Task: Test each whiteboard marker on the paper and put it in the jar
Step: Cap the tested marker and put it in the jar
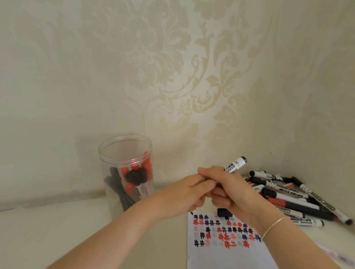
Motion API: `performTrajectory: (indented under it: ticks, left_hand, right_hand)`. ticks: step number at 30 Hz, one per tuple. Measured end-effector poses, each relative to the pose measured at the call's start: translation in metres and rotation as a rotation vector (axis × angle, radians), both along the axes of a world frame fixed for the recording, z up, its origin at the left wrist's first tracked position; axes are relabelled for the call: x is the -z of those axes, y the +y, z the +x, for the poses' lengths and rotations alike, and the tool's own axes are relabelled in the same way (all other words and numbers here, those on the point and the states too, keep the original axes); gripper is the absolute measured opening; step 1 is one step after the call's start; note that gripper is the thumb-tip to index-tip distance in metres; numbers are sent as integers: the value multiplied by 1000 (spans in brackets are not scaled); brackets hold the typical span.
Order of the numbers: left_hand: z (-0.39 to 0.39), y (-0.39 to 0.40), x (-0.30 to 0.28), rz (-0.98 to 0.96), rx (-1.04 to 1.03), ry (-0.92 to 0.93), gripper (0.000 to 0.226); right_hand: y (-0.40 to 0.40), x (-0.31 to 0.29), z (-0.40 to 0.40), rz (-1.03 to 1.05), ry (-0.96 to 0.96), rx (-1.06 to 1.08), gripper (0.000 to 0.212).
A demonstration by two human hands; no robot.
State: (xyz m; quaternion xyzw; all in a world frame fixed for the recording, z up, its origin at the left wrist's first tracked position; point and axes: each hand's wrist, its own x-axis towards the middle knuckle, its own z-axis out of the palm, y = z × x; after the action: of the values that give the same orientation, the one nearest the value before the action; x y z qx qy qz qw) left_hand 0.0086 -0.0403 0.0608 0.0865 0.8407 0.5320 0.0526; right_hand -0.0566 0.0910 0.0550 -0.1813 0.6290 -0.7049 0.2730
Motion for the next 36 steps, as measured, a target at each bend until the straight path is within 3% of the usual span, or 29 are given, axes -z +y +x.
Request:
performTrajectory:
  ticks: [3,5,9,13,18,21,24,29,36]
  left_hand:
    - [-2,1,3,157,5,19,29]
    - [-3,4,5,164,8,24,38]
    - [-4,13,10,-16,-93,35,44]
    - [-16,30,34,-147,-289,250,22]
    - [-24,60,59,-410,-102,273,22]
    - [-25,69,63,-612,26,239,18]
    - [-21,71,67,-809,93,236,45]
    - [-21,66,69,-798,75,254,59]
    - [-23,66,67,-780,103,210,62]
  right_hand:
    - [5,-4,1,-82,-9,-3,36]
    - [11,-7,3,-79,22,-31,30]
    - [36,-4,-1,-29,79,139,29]
    - [75,15,-9,-89,-27,404,15]
    - [103,43,-3,-28,-39,532,11]
    - [109,59,1,-2,0,623,21]
    - [105,69,4,124,89,700,24]
    - [95,76,5,314,195,786,26]
    - [91,78,8,399,289,779,40]
